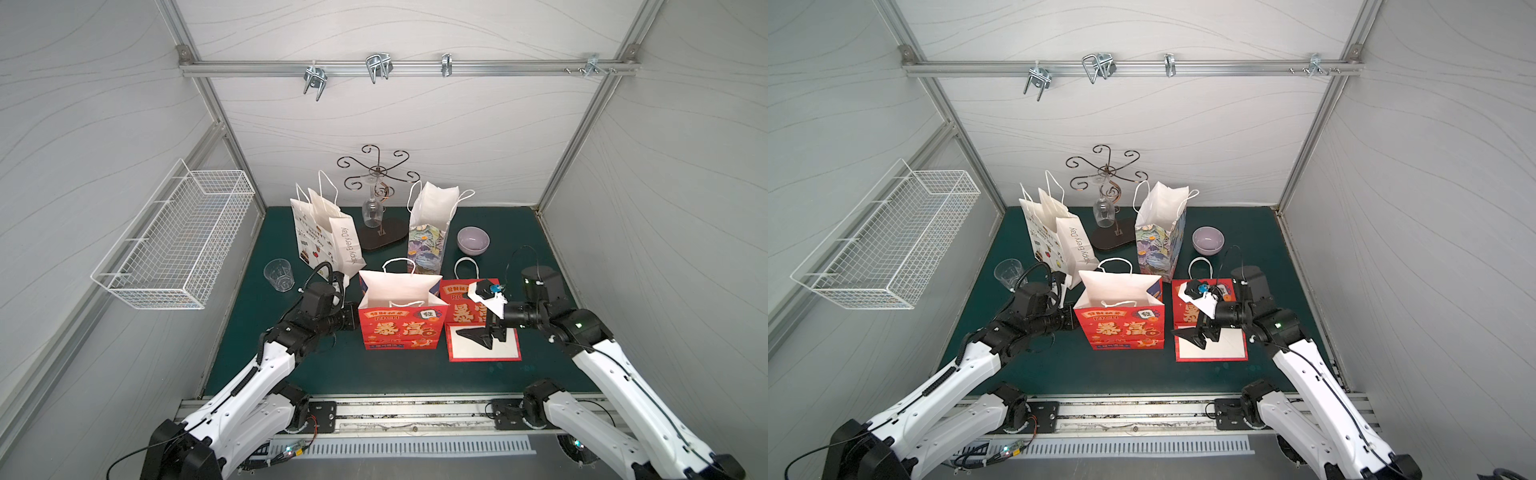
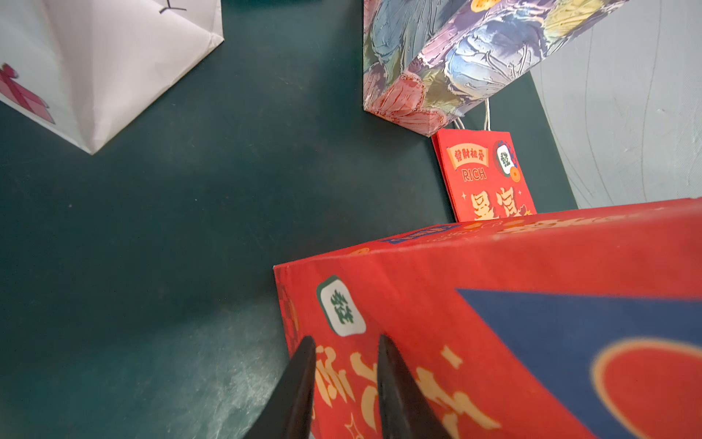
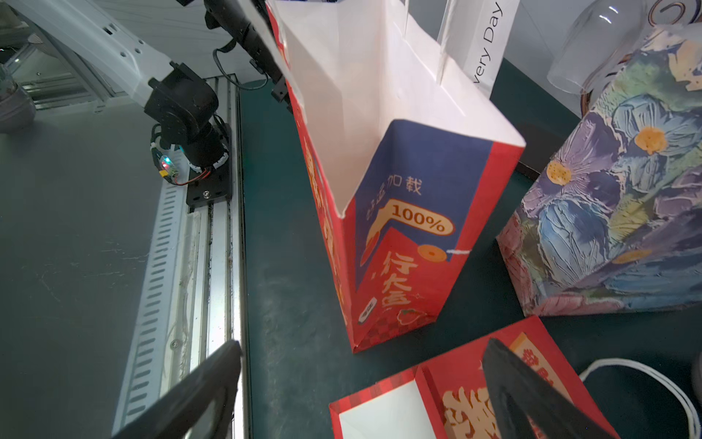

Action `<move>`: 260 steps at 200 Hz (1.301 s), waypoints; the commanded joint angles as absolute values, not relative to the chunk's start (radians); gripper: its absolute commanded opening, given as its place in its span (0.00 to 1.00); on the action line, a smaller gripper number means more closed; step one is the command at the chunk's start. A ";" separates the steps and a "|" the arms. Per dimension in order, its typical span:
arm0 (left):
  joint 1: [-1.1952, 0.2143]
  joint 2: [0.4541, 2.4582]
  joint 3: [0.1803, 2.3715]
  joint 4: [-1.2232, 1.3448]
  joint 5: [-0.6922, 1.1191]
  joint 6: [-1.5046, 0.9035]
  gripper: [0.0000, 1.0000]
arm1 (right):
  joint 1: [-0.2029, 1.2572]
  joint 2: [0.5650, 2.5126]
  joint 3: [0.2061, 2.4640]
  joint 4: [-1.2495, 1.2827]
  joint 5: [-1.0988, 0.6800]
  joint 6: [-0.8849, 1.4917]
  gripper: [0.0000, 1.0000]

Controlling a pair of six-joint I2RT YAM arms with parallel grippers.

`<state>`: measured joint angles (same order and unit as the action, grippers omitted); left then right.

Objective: Put away the paper bag
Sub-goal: Press the paper bag at the center of the board.

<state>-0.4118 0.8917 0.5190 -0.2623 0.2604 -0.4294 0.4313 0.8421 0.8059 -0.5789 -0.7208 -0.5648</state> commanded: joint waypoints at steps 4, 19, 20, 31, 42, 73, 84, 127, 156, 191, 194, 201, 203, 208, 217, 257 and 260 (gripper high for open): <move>-0.405 0.904 0.549 -0.216 0.283 -0.390 0.31 | 0.430 0.930 0.790 -0.361 -0.810 -0.543 0.99; -0.405 0.908 0.552 -0.217 0.288 -0.386 0.31 | 0.431 0.979 0.781 -0.296 -0.812 -0.546 0.99; -0.405 0.909 0.553 -0.217 0.288 -0.386 0.31 | 0.431 0.983 0.781 -0.292 -0.812 -0.547 0.99; -0.405 0.911 0.555 -0.216 0.291 -0.384 0.31 | 0.433 1.013 0.781 -0.255 -0.817 -0.554 0.99; -0.405 0.913 0.556 -0.217 0.294 -0.383 0.31 | 0.436 1.046 0.787 -0.228 -0.829 -0.560 0.99; -0.405 0.917 0.551 -0.215 0.299 -0.378 0.30 | 0.455 1.119 0.799 -0.156 -0.847 -0.588 0.99; -0.405 0.920 0.551 -0.212 0.301 -0.377 0.30 | 0.460 1.142 0.809 -0.139 -0.865 -0.589 0.99; -0.405 0.931 0.561 -0.207 0.295 -0.371 0.30 | 0.498 1.181 0.821 -0.127 -0.950 -0.605 0.90; -0.405 0.925 0.559 -0.206 0.287 -0.377 0.30 | 0.502 1.184 0.807 -0.099 -0.981 -0.604 0.72; -0.405 0.913 0.558 -0.208 0.274 -0.382 0.30 | 0.503 1.185 0.807 -0.090 -0.992 -0.620 0.49; -0.405 0.912 0.557 -0.209 0.275 -0.382 0.30 | 0.503 1.186 0.807 -0.088 -0.993 -0.620 0.49; -0.405 0.910 0.557 -0.209 0.273 -0.383 0.30 | 0.503 1.186 0.806 -0.084 -0.991 -0.618 0.48; -0.405 0.910 0.557 -0.209 0.273 -0.383 0.30 | 0.503 1.187 0.806 -0.082 -0.991 -0.617 0.47; -0.405 0.910 0.557 -0.209 0.273 -0.384 0.30 | 0.503 1.187 0.805 -0.079 -0.990 -0.617 0.46; -0.405 0.908 0.557 -0.207 0.275 -0.385 0.30 | 0.506 1.189 0.807 -0.072 -0.986 -0.610 0.45; -0.405 0.899 0.555 -0.206 0.272 -0.388 0.29 | 0.513 1.201 0.811 -0.052 -0.983 -0.604 0.27; -0.404 0.897 0.553 -0.206 0.271 -0.388 0.29 | 0.514 1.202 0.813 -0.052 -0.983 -0.605 0.26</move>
<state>-0.4084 0.9207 0.5198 -0.2527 0.2836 -0.3958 0.5049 1.1889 0.8017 -0.0742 -0.9634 -0.6037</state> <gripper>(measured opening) 0.291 0.299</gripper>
